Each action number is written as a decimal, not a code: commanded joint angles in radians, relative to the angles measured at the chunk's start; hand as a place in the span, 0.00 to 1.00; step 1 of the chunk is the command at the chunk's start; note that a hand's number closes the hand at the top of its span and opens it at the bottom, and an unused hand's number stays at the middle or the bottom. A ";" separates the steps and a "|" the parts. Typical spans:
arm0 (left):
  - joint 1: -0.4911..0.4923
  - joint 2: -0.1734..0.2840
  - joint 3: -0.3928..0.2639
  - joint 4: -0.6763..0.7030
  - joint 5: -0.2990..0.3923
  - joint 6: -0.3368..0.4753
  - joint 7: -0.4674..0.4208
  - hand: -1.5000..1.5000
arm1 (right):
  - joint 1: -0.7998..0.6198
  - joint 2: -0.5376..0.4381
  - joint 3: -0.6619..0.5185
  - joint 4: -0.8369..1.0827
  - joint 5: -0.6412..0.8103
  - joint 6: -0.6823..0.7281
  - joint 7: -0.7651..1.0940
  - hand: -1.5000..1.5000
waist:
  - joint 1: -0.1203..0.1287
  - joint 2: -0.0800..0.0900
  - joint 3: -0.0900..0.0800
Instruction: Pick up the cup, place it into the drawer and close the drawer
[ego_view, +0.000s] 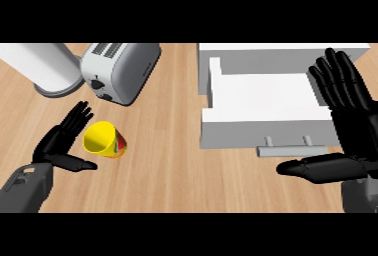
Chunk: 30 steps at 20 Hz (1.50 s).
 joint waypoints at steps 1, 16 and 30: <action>-0.004 0.012 -0.013 0.115 -0.044 -0.070 -0.176 0.00 | -0.037 0.029 0.031 -0.002 0.031 -0.033 0.018 0.00 | -0.005 0.005 -0.002; -0.050 -0.062 -0.018 0.207 -0.071 0.028 -0.290 0.00 | -0.037 -0.022 -0.038 -0.001 -0.044 0.023 0.026 0.00 | -0.040 0.013 -0.005; -0.086 -0.133 -0.038 0.235 -0.078 -0.102 -0.297 0.00 | -0.086 -0.028 -0.029 0.050 -0.022 0.022 0.039 0.00 | -0.022 0.013 -0.004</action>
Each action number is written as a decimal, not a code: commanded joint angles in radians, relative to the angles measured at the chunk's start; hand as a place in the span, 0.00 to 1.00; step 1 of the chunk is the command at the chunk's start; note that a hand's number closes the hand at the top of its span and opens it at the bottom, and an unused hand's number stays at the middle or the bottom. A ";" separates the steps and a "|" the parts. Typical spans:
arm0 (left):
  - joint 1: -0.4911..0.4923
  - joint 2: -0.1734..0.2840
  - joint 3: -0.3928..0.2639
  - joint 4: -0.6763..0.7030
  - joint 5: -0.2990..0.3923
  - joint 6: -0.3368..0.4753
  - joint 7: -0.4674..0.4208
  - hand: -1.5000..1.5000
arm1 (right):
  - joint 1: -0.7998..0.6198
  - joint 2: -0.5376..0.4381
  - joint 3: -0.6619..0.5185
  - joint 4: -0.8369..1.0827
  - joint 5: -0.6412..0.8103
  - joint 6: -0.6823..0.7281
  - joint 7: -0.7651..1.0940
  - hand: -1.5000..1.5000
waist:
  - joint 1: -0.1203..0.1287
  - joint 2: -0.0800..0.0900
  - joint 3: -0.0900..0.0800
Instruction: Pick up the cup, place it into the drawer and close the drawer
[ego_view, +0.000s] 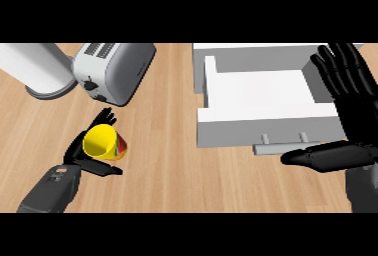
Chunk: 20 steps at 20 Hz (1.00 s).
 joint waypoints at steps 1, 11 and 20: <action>-0.002 0.011 0.006 0.000 0.019 -0.237 -0.099 1.00 | -0.004 -0.009 -0.016 0.018 -0.007 0.007 -0.008 0.00 | 0.000 0.003 -0.001; 0.026 -0.048 0.034 -0.100 0.013 0.124 -0.311 1.00 | 0.019 -0.013 -0.022 0.026 -0.007 0.024 -0.045 0.00 | 0.003 -0.001 0.001; 0.055 -0.139 0.213 -0.141 0.183 0.241 -0.328 1.00 | -0.003 -0.014 -0.030 -0.009 -0.006 -0.009 0.026 0.00 | 0.031 -0.014 0.004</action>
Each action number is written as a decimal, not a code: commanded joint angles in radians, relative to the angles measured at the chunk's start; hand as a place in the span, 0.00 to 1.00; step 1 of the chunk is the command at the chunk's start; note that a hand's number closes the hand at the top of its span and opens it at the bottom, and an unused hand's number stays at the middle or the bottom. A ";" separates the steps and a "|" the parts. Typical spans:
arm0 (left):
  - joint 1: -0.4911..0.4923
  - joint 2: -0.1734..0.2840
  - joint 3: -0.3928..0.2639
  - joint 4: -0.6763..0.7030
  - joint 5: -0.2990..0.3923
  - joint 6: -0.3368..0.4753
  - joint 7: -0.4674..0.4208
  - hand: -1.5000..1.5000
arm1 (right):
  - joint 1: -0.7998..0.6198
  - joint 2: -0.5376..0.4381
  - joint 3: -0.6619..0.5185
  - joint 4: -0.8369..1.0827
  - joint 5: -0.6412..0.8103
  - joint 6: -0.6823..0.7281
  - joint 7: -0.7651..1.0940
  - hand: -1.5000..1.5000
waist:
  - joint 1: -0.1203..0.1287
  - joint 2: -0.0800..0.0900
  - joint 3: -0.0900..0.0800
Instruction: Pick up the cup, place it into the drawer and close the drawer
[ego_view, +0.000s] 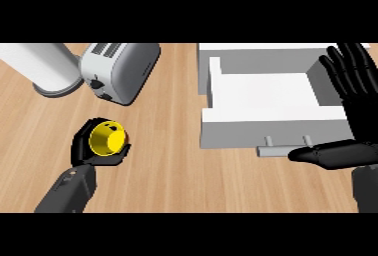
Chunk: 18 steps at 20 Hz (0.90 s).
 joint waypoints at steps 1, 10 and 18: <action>-0.001 -0.005 0.029 -0.021 0.036 -0.090 -0.146 1.00 | -0.019 0.017 0.019 -0.009 0.009 -0.022 0.032 0.00 | 0.006 -0.003 0.000; -0.152 -0.112 -0.092 -0.304 0.009 0.003 0.143 1.00 | 0.070 -0.033 -0.051 -0.013 -0.037 0.044 -0.015 0.00 | 0.025 -0.018 0.005; -0.346 -0.175 -0.169 -0.503 0.024 0.095 0.491 1.00 | 0.039 -0.001 -0.018 -0.046 0.002 -0.008 0.019 0.00 | 0.021 -0.016 0.004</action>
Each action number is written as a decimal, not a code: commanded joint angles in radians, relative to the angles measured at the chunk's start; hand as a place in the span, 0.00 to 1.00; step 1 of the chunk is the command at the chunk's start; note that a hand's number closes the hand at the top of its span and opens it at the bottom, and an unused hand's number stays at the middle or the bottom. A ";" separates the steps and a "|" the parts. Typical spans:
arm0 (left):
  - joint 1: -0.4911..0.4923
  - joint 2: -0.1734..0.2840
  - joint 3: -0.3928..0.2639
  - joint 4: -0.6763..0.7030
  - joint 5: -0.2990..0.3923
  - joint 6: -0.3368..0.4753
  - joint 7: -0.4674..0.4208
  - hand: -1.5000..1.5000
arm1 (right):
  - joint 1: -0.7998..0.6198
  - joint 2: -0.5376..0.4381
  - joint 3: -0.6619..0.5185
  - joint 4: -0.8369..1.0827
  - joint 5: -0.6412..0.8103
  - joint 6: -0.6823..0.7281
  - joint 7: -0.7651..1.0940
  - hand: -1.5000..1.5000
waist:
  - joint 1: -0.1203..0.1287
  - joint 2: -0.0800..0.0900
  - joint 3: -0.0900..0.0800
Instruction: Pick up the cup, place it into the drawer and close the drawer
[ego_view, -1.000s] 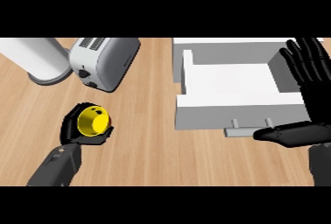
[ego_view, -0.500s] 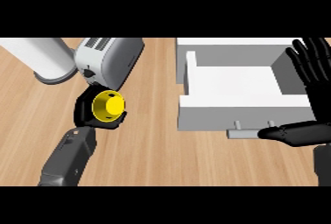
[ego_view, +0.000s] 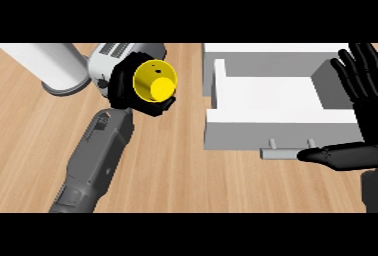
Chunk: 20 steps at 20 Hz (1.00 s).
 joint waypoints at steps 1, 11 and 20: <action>-0.104 -0.020 -0.022 -0.109 0.008 0.067 0.191 1.00 | 0.035 0.037 0.030 0.048 0.057 -0.007 -0.088 0.00 | 0.002 0.003 0.000; -0.430 -0.025 -0.157 0.046 0.067 0.318 0.418 1.00 | 0.001 0.020 0.019 0.012 0.036 -0.007 -0.043 0.00 | -0.034 0.011 -0.001; -0.578 -0.025 -0.323 0.338 0.157 0.462 0.489 1.00 | -0.049 0.001 0.019 0.026 -0.005 0.031 -0.030 0.00 | -0.101 0.026 0.001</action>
